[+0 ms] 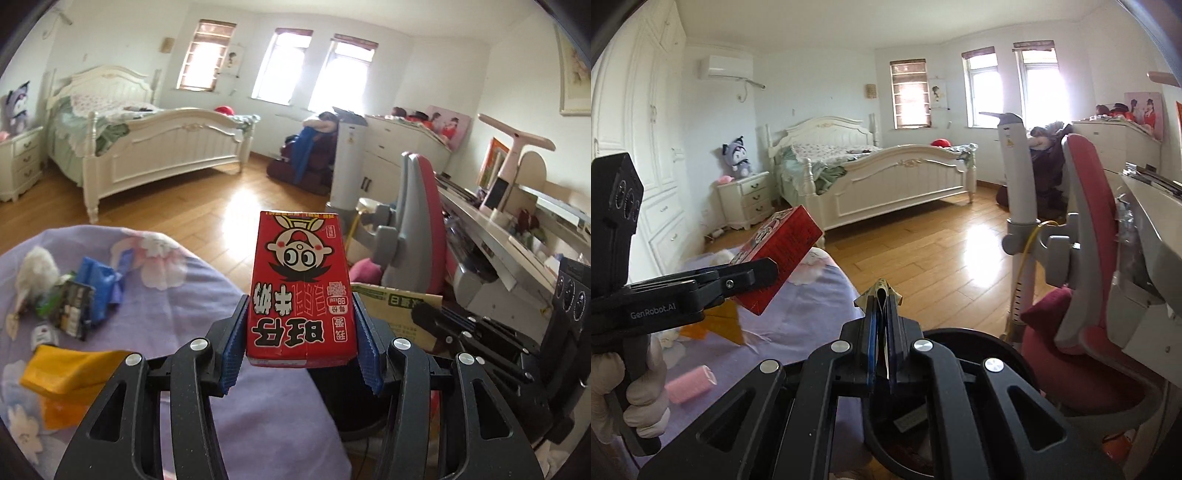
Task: Collect trash
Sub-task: 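Carry the red box and snack stick over the bin and release both, then move both open tools back over the table pile, then grasp the clear plastic tray with the left tool while the right tool grasps the white pom-pom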
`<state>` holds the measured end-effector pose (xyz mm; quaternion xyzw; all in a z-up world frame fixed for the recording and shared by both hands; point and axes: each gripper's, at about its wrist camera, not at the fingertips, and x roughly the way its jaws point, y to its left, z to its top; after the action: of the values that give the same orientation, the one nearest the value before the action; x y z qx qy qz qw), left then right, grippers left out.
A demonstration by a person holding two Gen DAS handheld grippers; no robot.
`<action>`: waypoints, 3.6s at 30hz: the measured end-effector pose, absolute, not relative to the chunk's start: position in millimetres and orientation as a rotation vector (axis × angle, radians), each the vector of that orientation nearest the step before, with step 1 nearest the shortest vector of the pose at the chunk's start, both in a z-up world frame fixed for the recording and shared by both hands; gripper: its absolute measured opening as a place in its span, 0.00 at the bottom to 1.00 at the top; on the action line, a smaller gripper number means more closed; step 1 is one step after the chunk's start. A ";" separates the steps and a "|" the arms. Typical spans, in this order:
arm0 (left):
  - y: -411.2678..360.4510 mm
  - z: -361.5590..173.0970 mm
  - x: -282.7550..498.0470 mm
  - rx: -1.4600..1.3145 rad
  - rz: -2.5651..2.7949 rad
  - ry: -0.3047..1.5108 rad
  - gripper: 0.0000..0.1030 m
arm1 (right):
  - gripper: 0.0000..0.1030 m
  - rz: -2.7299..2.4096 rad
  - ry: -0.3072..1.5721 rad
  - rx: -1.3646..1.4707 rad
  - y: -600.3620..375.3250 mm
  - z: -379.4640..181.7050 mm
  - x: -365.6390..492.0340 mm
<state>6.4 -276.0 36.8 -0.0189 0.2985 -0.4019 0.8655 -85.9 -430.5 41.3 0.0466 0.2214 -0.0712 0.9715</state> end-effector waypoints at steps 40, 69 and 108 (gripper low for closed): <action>-338.9 19.1 1.2 0.081 -0.924 0.662 0.86 | 0.84 -0.338 0.543 -0.033 -461.9 0.1 -101.6; 18.5 49.6 142.2 0.280 -0.387 0.596 0.71 | 0.83 0.299 0.663 0.027 -288.9 79.1 70.7; -13.1 83.2 117.8 0.077 -0.569 0.556 0.04 | 0.39 0.446 0.612 0.071 -256.0 102.9 84.3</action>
<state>117.8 -13.1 83.2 0.0374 0.2704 -0.2770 0.9213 84.3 -256.0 102.9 0.0346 0.2987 0.2177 0.9285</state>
